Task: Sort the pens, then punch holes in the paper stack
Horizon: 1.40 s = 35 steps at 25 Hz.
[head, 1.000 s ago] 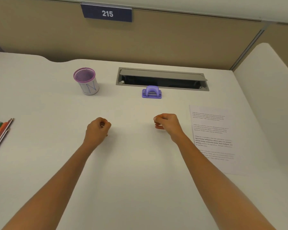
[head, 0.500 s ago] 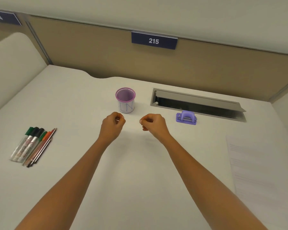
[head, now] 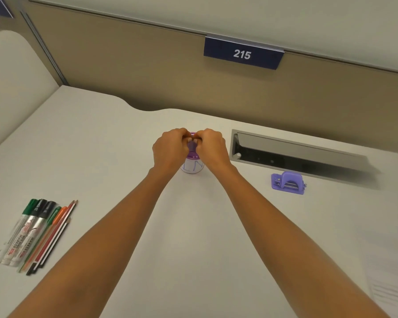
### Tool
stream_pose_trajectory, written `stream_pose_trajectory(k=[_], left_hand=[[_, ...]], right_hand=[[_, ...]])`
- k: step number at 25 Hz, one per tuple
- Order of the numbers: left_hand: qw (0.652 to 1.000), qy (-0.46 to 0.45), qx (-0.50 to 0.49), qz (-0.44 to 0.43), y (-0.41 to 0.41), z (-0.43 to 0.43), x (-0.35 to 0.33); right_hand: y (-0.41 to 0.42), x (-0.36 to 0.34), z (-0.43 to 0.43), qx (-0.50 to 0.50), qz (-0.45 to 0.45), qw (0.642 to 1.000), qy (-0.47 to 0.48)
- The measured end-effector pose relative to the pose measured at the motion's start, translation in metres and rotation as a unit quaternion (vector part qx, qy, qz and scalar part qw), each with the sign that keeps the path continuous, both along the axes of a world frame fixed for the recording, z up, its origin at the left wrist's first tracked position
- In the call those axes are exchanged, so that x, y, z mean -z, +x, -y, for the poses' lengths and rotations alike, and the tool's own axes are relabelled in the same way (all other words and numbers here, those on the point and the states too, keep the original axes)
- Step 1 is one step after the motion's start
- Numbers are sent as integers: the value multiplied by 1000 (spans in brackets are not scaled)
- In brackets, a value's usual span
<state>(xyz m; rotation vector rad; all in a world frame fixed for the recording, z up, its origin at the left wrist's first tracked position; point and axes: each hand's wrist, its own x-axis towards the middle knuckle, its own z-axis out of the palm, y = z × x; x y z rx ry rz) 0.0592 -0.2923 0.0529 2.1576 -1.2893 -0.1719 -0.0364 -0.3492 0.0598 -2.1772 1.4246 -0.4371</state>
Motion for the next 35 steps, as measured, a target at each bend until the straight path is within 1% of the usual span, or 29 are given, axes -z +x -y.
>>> stream_pose_trajectory(k=[6, 13, 17, 22, 27, 31, 35], left_hand=[[998, 4, 30, 53, 4, 6, 2], [997, -17, 16, 67, 3, 3, -3], [996, -5, 7, 89, 1, 1, -6], [991, 27, 56, 118, -2, -1, -7], [982, 49, 75, 167, -2, -5, -8], [975, 46, 77, 202, -7, -10, -11], [981, -8, 48, 187, -22, -20, -21]], right_hand=[[-3, -3, 6, -19, -24, 999, -11], [-2, -15, 1, -6, -14, 1000, -27], [-1, -22, -5, -20, -41, 997, -60], [0, -24, -12, -47, -83, 992, -87], [-5, -25, -15, -54, -94, 989, -103], [-11, -24, -20, -60, -85, 990, -96], [-23, -30, -34, -57, -32, 992, -110]])
